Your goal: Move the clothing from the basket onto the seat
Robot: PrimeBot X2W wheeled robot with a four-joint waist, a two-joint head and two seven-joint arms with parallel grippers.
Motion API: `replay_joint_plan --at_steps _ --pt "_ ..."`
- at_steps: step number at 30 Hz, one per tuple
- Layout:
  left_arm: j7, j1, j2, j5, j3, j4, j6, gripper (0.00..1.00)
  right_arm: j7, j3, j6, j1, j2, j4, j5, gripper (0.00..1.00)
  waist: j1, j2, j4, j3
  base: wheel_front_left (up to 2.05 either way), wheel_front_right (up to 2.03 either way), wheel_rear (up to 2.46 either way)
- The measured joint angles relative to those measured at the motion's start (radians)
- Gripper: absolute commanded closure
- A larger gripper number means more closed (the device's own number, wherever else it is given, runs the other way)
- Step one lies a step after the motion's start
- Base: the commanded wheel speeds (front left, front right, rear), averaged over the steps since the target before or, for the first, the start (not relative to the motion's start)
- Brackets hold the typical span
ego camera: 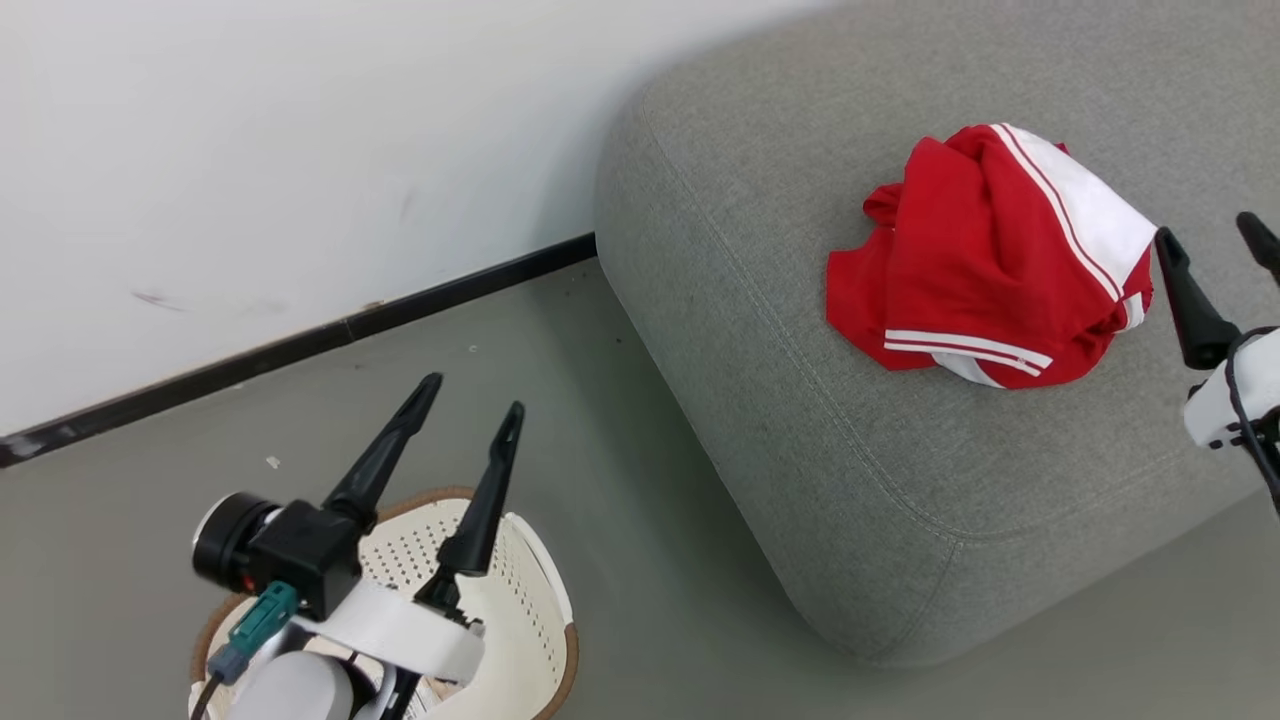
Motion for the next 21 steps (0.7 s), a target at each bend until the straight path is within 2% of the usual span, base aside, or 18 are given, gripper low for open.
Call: replay_joint_plan --at_steps 13,21 --pt "-0.016 0.129 0.012 -0.017 0.107 0.026 0.096 0.00 0.000 0.044 0.000 0.019 0.095 -0.055 0.016 0.00 0.0000 0.0000 0.051 -0.073 0.00 0.00 0.00" --pt "-0.025 0.207 0.017 -0.025 0.162 0.026 0.145 0.00 0.000 0.073 0.000 0.038 0.159 -0.079 0.024 0.00 0.0000 0.0000 0.114 -0.113 0.00 0.00 0.00"
